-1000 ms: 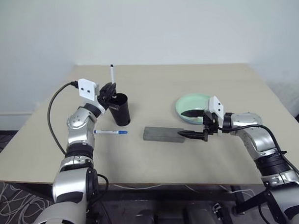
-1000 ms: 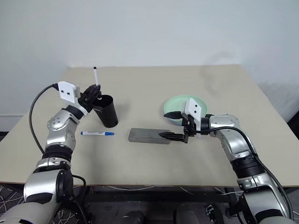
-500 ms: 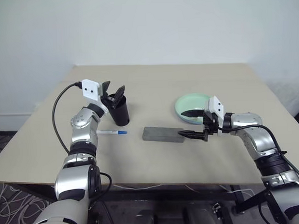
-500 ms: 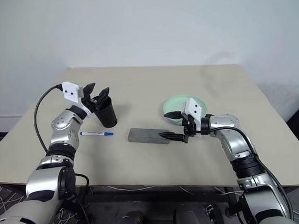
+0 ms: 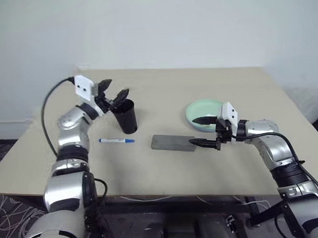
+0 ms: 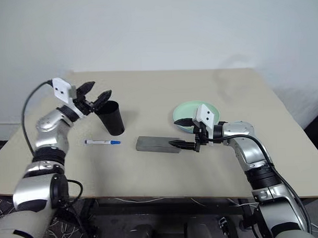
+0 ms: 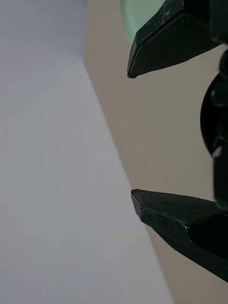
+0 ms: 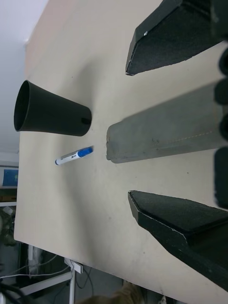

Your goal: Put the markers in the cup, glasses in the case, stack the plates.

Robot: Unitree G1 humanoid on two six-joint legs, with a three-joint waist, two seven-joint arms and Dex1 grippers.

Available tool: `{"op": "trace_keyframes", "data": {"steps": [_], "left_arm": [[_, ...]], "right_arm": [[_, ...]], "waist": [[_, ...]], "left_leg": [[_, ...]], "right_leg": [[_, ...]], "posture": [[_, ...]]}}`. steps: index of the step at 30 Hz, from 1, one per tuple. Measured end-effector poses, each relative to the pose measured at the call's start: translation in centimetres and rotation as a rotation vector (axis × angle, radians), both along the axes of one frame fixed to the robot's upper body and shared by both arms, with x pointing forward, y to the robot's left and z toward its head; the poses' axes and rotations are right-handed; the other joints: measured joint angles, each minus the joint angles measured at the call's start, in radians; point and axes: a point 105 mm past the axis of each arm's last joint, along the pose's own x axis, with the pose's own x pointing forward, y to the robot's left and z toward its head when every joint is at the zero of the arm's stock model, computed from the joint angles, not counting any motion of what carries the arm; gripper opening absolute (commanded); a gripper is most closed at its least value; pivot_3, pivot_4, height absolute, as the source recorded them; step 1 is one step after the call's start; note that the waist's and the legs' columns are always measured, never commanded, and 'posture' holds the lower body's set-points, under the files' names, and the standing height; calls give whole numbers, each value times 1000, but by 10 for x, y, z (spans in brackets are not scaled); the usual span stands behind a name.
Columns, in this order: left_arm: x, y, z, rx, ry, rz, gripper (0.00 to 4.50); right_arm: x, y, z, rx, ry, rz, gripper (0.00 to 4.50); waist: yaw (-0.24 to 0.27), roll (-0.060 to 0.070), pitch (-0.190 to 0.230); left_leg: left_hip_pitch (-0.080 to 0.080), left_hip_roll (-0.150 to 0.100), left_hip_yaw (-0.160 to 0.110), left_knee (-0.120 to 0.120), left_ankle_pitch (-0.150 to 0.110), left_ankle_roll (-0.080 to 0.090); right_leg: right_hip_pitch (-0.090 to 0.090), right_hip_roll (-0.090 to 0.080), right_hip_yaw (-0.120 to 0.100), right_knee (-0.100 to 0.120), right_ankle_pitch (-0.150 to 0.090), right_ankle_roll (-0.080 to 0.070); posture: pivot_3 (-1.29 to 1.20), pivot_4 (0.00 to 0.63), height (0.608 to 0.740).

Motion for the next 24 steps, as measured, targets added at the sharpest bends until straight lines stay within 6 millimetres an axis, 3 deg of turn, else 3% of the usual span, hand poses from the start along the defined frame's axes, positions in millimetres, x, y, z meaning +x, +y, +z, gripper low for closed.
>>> {"op": "trace_keyframes", "data": {"steps": [4,6,11,18,24], "left_arm": [[-15,12,29,150,31,-138,3961],[-25,14,30,241,89,-219,3961],[-50,24,6,477,336,-379,3961],[-69,59,-43,804,680,-377,3961],[-67,51,-74,856,782,-402,3961]], "right_arm": [[0,0,0,0,0,1,4216],[0,1,0,1,0,2,4216],[1,1,-1,3,5,-1,4216],[2,1,-4,1,5,-5,4216],[3,2,-3,-1,-4,-4,4216]], "waist": [[-2,0,0],[-2,0,0],[-2,1,0],[0,1,0],[2,0,0]], "left_leg": [[0,0,0,-1,0,0],[0,0,0,-1,0,0],[0,1,0,-1,0,0],[-1,1,0,-1,0,0],[-3,0,-1,0,0,0]], "right_leg": [[0,0,0,0,0,0],[0,0,0,0,0,0],[0,0,0,0,0,0],[-1,0,0,0,0,0],[-2,0,0,0,0,0]], "posture": [[0,0,737],[0,0,737],[0,0,737],[0,0,737],[0,0,737]]}}
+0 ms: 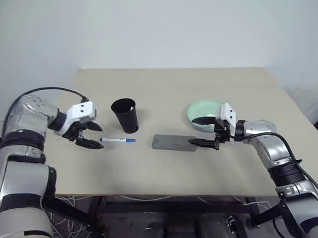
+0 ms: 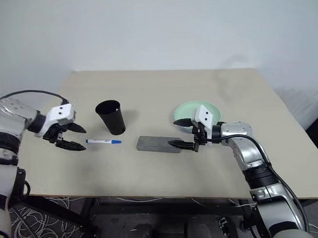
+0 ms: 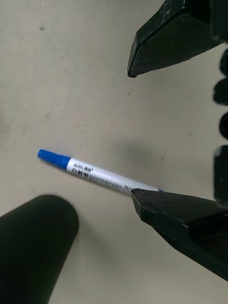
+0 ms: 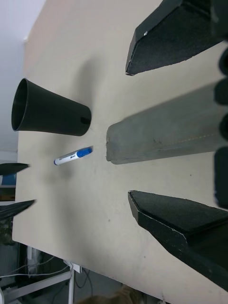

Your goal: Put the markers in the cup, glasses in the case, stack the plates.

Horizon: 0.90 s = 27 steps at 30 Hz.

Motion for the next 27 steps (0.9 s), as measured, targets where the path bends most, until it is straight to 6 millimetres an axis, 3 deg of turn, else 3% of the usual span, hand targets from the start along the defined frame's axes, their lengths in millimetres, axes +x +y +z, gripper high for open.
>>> {"op": "trace_keyframes", "data": {"steps": [9,15,27], "left_arm": [[18,-13,-24,68,-56,33,3961],[25,-21,-29,80,-82,46,3961],[22,-30,-40,65,6,82,3961]], "right_arm": [[1,-1,-1,-8,0,-6,4216],[0,-1,-1,-9,-4,-13,4216],[-4,-4,-4,-15,-7,-35,4216]], "waist": [[-2,0,0],[0,0,0],[-1,0,0]], "left_leg": [[0,0,0,0,0,0],[0,0,0,0,0,0],[0,0,0,0,0,0]], "right_leg": [[-1,0,0,0,0,0],[0,0,0,0,0,0],[0,0,0,0,0,0]], "posture": [[0,0,737],[0,0,737],[0,0,737]]}}
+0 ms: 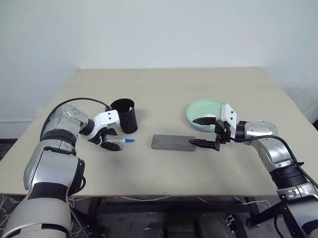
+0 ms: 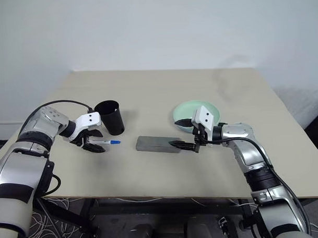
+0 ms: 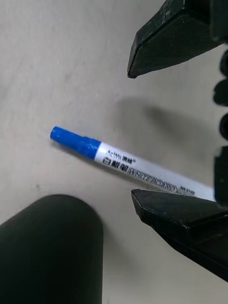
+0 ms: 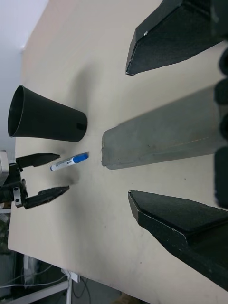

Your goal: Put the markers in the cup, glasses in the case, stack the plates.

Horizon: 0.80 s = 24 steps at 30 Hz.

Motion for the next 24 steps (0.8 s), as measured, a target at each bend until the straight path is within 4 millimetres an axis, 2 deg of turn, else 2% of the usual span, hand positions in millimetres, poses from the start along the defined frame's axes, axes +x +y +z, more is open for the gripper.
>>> {"op": "trace_keyframes", "data": {"steps": [9,15,24], "left_arm": [[4,-9,-7,-6,-1,20,3961],[-7,-8,-17,-12,83,11,3961],[-16,-7,-17,-10,150,-28,3961]], "right_arm": [[-2,-5,5,-9,-19,-17,4216],[-2,-9,2,-13,-3,-39,4216],[-2,-9,2,-13,-3,-38,4216]], "waist": [[0,0,0],[-1,0,0],[-1,0,0]], "left_leg": [[0,0,0,0,0,0],[0,0,0,0,0,0],[0,0,0,1,0,0]], "right_leg": [[0,0,0,0,0,0],[0,0,0,0,0,0],[1,0,0,0,0,0]], "posture": [[0,0,737],[0,0,737],[0,0,737]]}}
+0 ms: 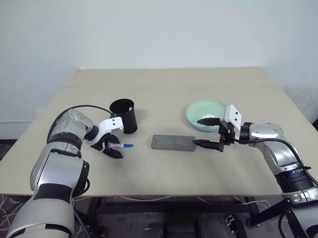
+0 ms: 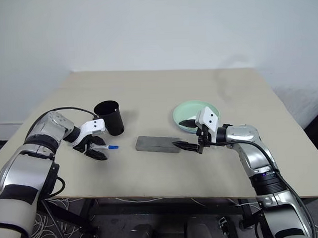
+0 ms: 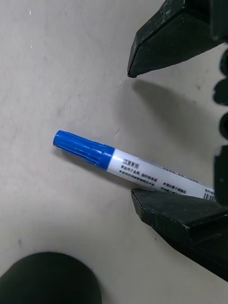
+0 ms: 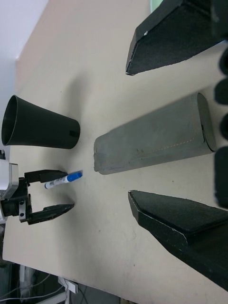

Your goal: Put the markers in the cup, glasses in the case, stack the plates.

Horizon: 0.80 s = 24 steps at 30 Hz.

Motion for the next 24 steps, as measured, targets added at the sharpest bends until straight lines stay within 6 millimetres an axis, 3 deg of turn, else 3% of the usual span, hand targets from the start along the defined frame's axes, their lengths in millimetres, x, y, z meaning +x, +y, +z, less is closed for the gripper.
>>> {"op": "trace_keyframes", "data": {"steps": [2,4,14,24], "left_arm": [[-2,0,0,-4,11,-8,3961],[-4,1,1,-5,21,-17,3451],[-9,12,0,5,36,-7,57],[-16,3,2,-44,54,-131,57]], "right_arm": [[0,0,0,0,0,0,4216],[0,0,0,1,0,0,4216],[3,3,4,8,-9,5,4216],[3,5,3,17,-6,9,4216]], "waist": [[0,0,0],[0,0,0],[-1,0,0],[-1,0,0]], "left_leg": [[0,0,0,0,0,0],[0,0,0,0,0,0],[0,0,0,0,0,0],[0,0,0,0,0,0]], "right_leg": [[0,0,0,0,0,0],[0,0,0,0,0,0],[0,0,0,0,0,0],[0,0,0,0,0,0]], "posture": [[0,0,737],[0,0,737],[0,0,737],[0,0,737]]}}
